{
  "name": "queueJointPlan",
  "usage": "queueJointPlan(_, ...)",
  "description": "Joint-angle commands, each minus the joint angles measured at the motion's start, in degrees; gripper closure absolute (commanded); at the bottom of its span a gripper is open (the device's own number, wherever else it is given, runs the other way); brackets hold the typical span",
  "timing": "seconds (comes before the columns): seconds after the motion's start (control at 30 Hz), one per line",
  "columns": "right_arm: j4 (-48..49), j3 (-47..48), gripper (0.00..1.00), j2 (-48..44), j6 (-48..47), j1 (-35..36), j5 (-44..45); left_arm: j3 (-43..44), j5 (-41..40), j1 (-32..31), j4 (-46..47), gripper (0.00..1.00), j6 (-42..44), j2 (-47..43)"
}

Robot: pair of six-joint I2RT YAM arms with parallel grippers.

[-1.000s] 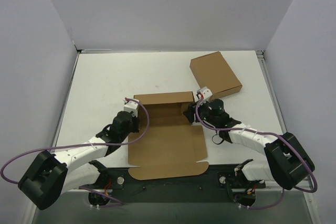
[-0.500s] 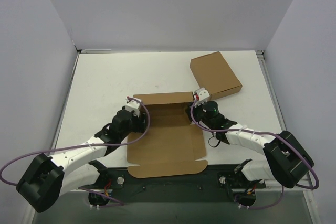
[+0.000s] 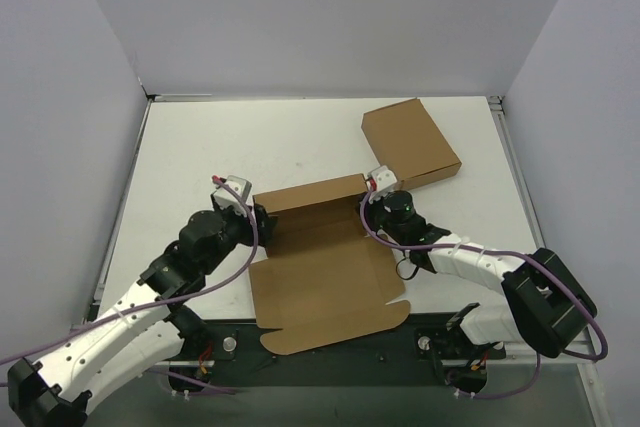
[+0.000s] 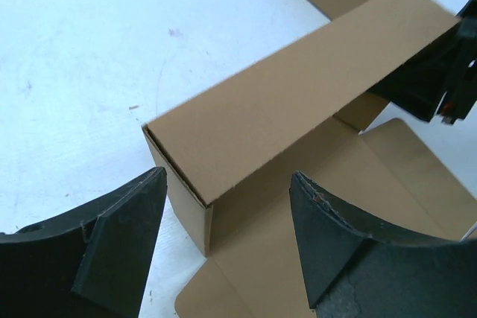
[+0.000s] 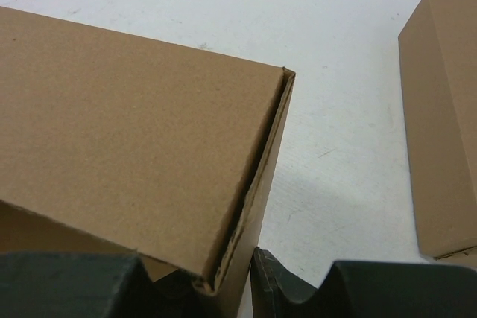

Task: Fold the paper box

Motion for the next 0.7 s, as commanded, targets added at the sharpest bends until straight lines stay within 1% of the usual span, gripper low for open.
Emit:
queueJointPlan(0.0,0.05,2.46,0.78,0.34,-1.88,0.76,1.64,9.65,-2.36,-0.01,-7.59,0.23,-0.97,-0.29)
queueJointPlan(0.07,0.05,2.29,0.78,0.43,-2.06,0.93,1.64,13.42,-2.45,0.08,-8.04,0.23,-0.88,1.9)
queueJointPlan(0.27,0.14,2.29,0.78,0.69,-2.24,1.11,1.2,15.37,0.01,1.31,-2.86,0.23,0.08,9.9)
queueJointPlan(0.43,-0.13,2.2,0.79,0.69,-1.89,1.19,1.55,12.39,0.63,1.4,3.72,0.23,1.84,14.65)
queueJointPlan(0.53,0.49,1.94,0.78,0.87,-1.27,1.37,2.6,8.53,-0.95,1.4,8.82,0.23,3.25,15.01)
queueJointPlan(0.67,0.14,2.2,0.75,1.83,0.31,1.72,6.29,5.53,-1.39,1.4,10.59,0.23,3.08,14.66)
